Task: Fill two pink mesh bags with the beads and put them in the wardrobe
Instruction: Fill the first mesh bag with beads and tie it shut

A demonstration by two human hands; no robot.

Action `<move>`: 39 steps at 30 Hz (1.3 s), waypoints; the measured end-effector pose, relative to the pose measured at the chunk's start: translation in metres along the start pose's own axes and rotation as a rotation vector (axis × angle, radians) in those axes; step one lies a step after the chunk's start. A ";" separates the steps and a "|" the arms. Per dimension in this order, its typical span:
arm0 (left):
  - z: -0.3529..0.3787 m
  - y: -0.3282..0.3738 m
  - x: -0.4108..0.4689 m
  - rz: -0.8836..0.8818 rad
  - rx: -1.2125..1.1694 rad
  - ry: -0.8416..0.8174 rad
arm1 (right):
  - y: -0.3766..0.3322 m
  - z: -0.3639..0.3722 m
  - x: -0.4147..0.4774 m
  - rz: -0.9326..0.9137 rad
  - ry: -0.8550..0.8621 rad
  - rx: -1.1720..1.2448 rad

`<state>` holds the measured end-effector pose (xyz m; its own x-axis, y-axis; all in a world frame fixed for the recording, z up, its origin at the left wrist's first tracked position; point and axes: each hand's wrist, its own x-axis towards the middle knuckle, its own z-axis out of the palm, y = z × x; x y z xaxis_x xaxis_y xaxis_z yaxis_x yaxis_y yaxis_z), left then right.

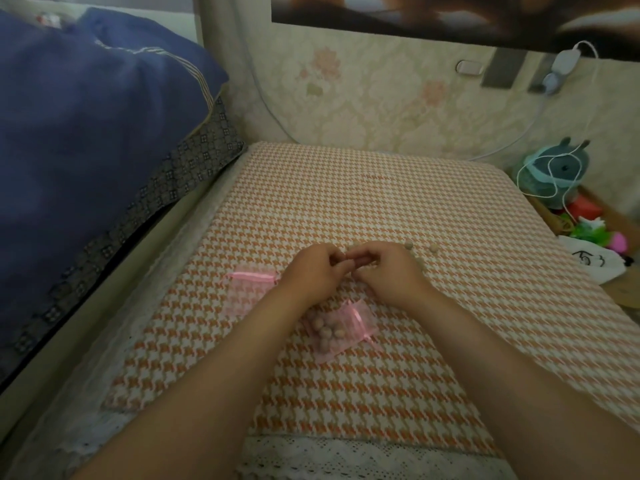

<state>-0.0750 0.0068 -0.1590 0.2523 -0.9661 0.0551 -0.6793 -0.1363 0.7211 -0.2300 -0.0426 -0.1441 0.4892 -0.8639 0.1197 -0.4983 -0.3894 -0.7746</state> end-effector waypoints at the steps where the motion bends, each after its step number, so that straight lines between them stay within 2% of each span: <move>1: -0.003 0.003 -0.003 0.003 -0.015 -0.002 | -0.002 -0.002 -0.003 -0.007 0.011 0.013; 5: -0.013 0.015 -0.018 0.056 -0.047 -0.039 | -0.008 -0.011 -0.018 -0.022 0.005 0.049; 9: -0.018 0.019 -0.038 0.076 -0.006 -0.124 | -0.008 -0.022 -0.030 0.050 -0.002 0.001; 17: -0.026 0.015 -0.068 0.145 0.282 -0.381 | -0.013 -0.036 -0.047 0.201 -0.263 -0.116; 22: -0.024 0.010 -0.073 0.169 0.290 -0.318 | -0.018 -0.034 -0.048 0.227 -0.322 -0.128; 25: -0.024 0.008 -0.073 0.185 0.261 -0.310 | -0.021 -0.033 -0.049 0.241 -0.376 -0.027; 30: -0.025 0.007 -0.071 0.161 0.237 -0.321 | -0.019 -0.032 -0.047 0.303 -0.344 0.012; 36: -0.026 0.010 -0.071 0.136 0.204 -0.334 | -0.021 -0.027 -0.047 0.347 -0.434 0.070; 39: -0.028 0.010 -0.069 0.117 0.197 -0.345 | -0.017 -0.029 -0.042 0.335 -0.385 0.107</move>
<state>-0.0801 0.0781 -0.1366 -0.0580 -0.9898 -0.1302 -0.8172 -0.0279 0.5757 -0.2628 -0.0085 -0.1177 0.5536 -0.7477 -0.3668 -0.6063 -0.0599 -0.7930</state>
